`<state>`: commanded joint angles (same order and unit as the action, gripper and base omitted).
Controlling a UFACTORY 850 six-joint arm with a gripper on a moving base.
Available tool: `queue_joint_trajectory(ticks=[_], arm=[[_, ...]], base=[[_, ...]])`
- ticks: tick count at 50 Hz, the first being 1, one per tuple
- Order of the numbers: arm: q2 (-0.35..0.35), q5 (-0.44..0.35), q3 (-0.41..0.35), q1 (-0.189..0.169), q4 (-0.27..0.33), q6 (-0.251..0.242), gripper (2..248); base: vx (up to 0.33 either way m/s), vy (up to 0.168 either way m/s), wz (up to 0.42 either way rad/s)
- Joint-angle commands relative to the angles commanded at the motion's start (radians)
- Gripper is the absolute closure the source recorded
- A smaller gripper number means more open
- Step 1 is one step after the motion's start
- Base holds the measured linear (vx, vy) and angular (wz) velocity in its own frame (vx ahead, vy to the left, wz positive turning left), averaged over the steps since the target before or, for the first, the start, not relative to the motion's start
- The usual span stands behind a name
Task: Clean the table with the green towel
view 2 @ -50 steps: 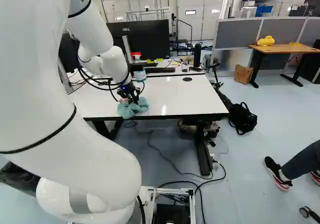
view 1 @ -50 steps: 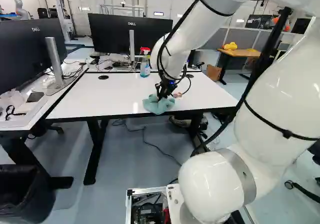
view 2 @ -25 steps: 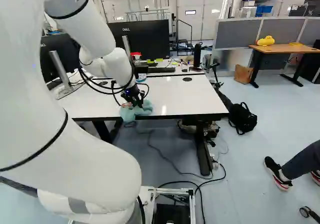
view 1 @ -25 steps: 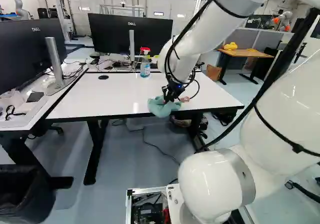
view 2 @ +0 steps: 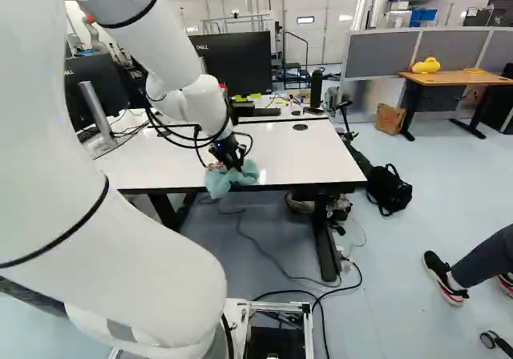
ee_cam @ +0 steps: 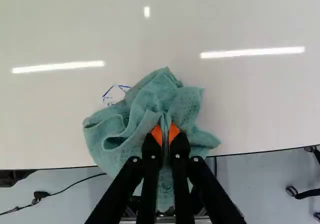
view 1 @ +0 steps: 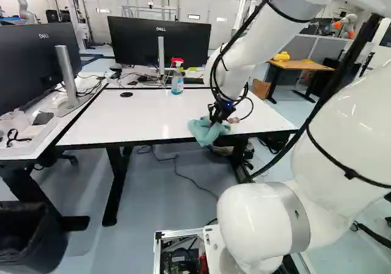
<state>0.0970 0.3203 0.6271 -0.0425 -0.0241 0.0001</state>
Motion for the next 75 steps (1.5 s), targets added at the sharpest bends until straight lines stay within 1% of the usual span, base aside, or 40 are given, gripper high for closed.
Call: queue_joint_trajectory(ticks=[7, 13, 23, 31, 41, 51, 63, 75], arm=[[-0.031, 0.0, 0.03, -0.019, 0.0, 0.0, 215], [-0.062, 0.0, 0.061, -0.026, 0.0, 0.0, 215], [-0.114, 0.0, 0.113, -0.022, 0.0, 0.0, 215], [-0.153, 0.0, 0.155, -0.011, 0.0, 0.0, 215], [-0.197, 0.0, 0.202, 0.011, 0.0, 0.0, 215], [-0.226, 0.0, 0.234, 0.043, 0.0, 0.0, 215], [-0.228, 0.0, 0.237, 0.087, 0.0, 0.0, 215], [-0.214, 0.0, 0.222, 0.133, 0.0, 0.0, 215]], base=[[0.0, 0.0, 0.0], [0.0, 0.0, 0.0], [0.0, 0.0, 0.0], [0.0, 0.0, 0.0], [0.0, 0.0, 0.0], [0.0, 0.0, 0.0], [0.0, 0.0, 0.0], [0.0, 0.0, 0.0]])
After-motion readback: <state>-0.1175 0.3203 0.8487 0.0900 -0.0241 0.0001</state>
